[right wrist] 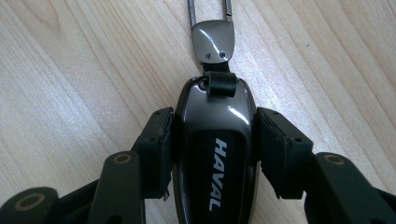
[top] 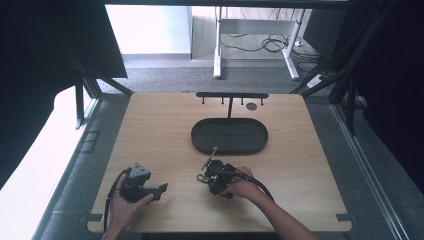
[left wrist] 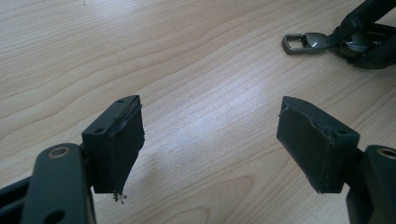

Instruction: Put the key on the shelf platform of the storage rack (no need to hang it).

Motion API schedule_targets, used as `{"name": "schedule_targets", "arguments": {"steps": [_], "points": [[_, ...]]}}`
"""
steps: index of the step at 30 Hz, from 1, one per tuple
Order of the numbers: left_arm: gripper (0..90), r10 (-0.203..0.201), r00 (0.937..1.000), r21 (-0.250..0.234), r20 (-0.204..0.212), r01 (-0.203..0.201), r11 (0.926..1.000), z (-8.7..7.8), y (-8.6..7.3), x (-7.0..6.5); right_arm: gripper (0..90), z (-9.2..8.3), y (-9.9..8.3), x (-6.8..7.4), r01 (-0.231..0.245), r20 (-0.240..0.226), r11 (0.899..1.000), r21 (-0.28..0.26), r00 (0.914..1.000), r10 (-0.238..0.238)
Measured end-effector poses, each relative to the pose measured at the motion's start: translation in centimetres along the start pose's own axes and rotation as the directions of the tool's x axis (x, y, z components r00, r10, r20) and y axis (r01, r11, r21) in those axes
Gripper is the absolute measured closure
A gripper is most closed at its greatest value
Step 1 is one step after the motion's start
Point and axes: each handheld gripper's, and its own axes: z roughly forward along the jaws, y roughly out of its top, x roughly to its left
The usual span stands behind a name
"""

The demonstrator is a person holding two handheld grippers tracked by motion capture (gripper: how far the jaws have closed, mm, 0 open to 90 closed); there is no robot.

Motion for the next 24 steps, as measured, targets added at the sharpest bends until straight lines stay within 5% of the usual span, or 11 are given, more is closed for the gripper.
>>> {"name": "schedule_targets", "arguments": {"steps": [9, 24], "points": [[23.3, -0.002, 1.0, -0.002, -0.002, 0.002, 1.0, 0.0, 0.0, 0.1, 49.4, -0.8, -0.2, -0.7, -0.012, -0.038, 1.0, -0.02, 0.9992, 0.011], [23.3, 0.007, 1.0, -0.001, -0.003, -0.007, 1.0, 0.0, 0.0, 0.0, 49.6, -5.4, -0.4, -1.4, -0.015, -0.042, 0.994, -0.105, 0.9991, 0.011]]}}
